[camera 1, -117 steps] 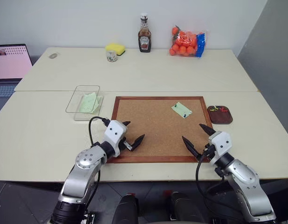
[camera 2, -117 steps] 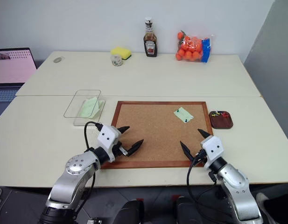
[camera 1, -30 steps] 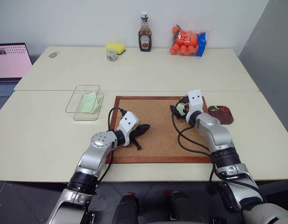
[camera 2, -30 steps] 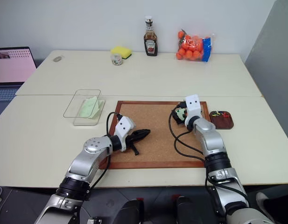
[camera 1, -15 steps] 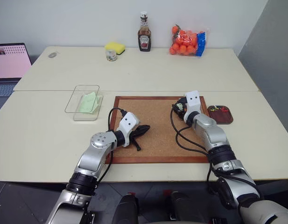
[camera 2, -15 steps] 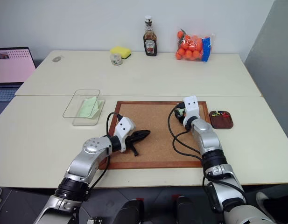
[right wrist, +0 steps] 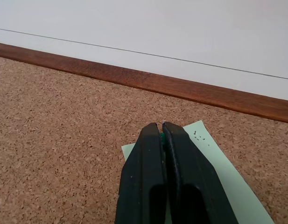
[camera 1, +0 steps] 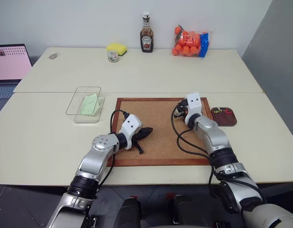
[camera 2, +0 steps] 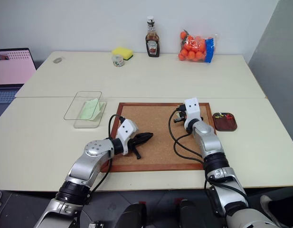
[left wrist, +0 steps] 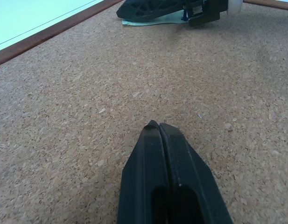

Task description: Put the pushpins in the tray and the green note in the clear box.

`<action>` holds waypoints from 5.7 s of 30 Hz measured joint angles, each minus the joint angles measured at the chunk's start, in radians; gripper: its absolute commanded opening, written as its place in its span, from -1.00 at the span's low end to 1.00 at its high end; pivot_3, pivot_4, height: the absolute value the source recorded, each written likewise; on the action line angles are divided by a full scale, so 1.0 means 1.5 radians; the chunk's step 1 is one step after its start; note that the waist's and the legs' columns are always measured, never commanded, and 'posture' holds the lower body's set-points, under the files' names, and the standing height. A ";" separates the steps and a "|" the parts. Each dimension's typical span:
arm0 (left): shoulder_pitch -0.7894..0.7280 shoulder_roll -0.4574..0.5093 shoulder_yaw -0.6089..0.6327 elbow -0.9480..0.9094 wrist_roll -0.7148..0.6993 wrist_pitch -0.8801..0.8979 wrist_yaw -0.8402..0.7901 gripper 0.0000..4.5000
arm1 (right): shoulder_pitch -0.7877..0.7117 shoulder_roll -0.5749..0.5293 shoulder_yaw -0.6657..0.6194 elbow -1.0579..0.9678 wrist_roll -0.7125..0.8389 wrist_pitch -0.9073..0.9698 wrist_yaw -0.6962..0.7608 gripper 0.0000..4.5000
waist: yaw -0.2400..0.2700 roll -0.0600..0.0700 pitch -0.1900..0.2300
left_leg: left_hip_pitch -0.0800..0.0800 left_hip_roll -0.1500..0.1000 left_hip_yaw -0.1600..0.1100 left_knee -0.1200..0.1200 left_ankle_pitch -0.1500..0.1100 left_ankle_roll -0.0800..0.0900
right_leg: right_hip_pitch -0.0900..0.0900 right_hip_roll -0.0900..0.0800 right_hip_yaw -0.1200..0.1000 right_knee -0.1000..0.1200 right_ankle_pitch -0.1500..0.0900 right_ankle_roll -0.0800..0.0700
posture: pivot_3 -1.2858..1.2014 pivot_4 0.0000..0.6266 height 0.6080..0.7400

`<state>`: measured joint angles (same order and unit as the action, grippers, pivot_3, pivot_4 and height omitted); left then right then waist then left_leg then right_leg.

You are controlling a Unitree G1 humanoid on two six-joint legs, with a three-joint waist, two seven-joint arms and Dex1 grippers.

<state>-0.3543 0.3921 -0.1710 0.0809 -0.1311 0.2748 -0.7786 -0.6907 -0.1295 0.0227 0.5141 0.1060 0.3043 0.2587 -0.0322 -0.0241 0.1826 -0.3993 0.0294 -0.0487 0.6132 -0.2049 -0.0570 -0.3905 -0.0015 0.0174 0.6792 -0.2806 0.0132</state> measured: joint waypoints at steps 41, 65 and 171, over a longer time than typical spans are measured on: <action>-0.006 -0.002 -0.026 0.019 0.012 -0.046 -0.033 -1.00 | 0.255 -0.169 -0.179 -0.388 0.051 0.211 -0.053 -0.74 | 0.002 0.001 0.000 | 0.000 0.000 0.001 -0.001 0.000 0.000 | 0.000 0.000 0.000 -0.002 0.000 0.000 | 0.03 -0.52 1.00; -0.005 -0.002 -0.026 0.022 0.013 -0.056 -0.034 -1.00 | 0.284 -0.127 -0.125 -0.518 0.072 0.173 -0.017 0.37 | 0.002 0.001 0.000 | 0.000 0.000 0.000 -0.001 0.000 0.000 | 0.000 0.000 0.000 -0.002 0.000 0.000 | 0.03 -0.52 1.00; 0.001 0.003 -0.034 0.020 0.015 -0.069 -0.043 -1.00 | 0.261 -0.117 -0.139 -0.378 -0.003 0.098 -0.094 0.37 | 0.002 0.001 0.000 | 0.000 0.000 0.000 -0.002 0.000 0.000 | 0.000 0.000 0.000 -0.002 0.000 0.000 | 0.03 -0.52 1.00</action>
<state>-0.3533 0.3969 -0.2223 0.1116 -0.1089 0.1717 -0.8426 -0.2988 -0.3052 -0.1852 -0.0527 0.1012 0.4519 0.1172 -0.0293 -0.0223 0.1829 -0.3994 0.0289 -0.0484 0.6106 -0.2049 -0.0570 -0.3903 -0.0018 0.0172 0.6756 -0.2809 0.0136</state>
